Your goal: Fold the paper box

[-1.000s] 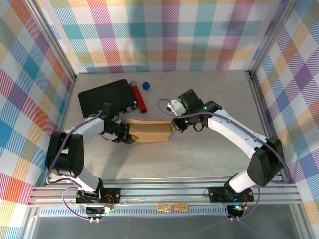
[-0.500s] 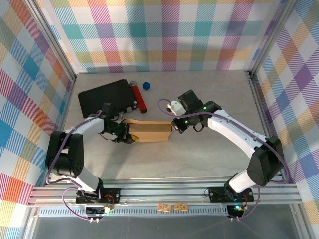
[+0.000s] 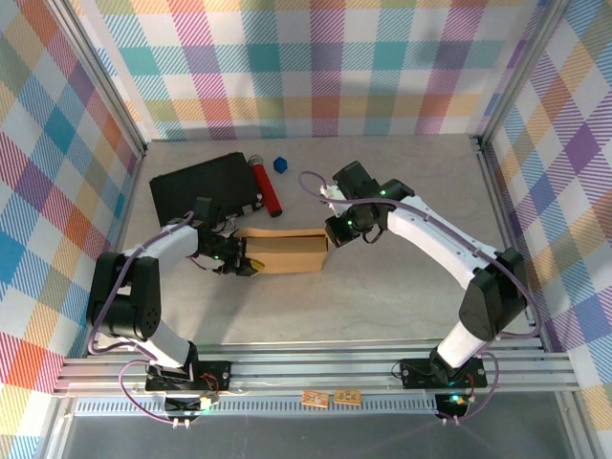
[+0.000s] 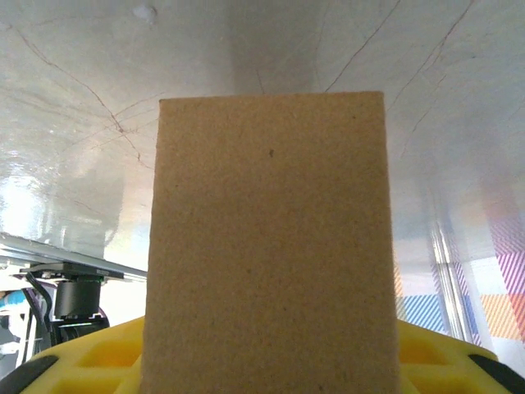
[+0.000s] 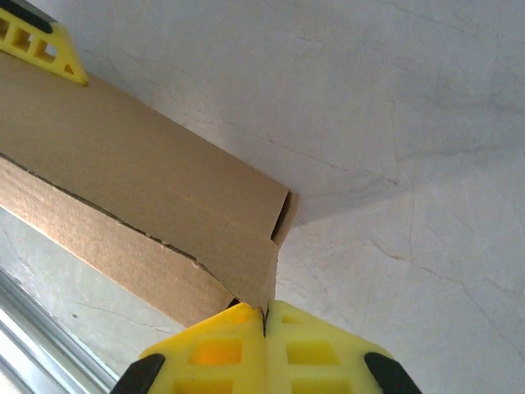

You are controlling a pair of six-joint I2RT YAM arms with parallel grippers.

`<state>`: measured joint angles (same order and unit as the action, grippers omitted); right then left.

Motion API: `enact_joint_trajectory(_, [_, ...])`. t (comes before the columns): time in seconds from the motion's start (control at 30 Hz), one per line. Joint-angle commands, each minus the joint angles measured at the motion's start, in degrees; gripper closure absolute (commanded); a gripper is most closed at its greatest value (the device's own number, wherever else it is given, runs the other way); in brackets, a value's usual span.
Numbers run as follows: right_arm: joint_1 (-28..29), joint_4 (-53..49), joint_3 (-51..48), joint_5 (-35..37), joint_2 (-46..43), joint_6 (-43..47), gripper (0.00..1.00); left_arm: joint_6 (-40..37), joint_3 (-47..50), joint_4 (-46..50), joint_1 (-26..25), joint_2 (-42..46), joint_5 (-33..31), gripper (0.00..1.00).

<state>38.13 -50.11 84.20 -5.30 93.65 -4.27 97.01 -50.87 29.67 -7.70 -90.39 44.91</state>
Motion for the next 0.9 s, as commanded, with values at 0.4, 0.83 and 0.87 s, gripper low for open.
enact_joint_trajectory(0.4, [0.9, -6.3, 6.2, -4.4, 4.3, -16.1, 1.0, 0.5, 2.6, -0.6, 0.5, -0.1, -4.3, 0.55])
enact_joint_trajectory(0.83, [2.7, -2.8, 3.8, -2.2, 4.4, -23.4, 1.0, 1.3, 2.7, -1.4, 0.6, -0.6, -4.3, 0.59])
enact_joint_trajectory(0.87, [2.9, -2.3, 3.3, -2.0, 4.4, -23.7, 1.0, 1.5, 2.8, -1.5, 0.6, -0.6, -4.3, 0.59])
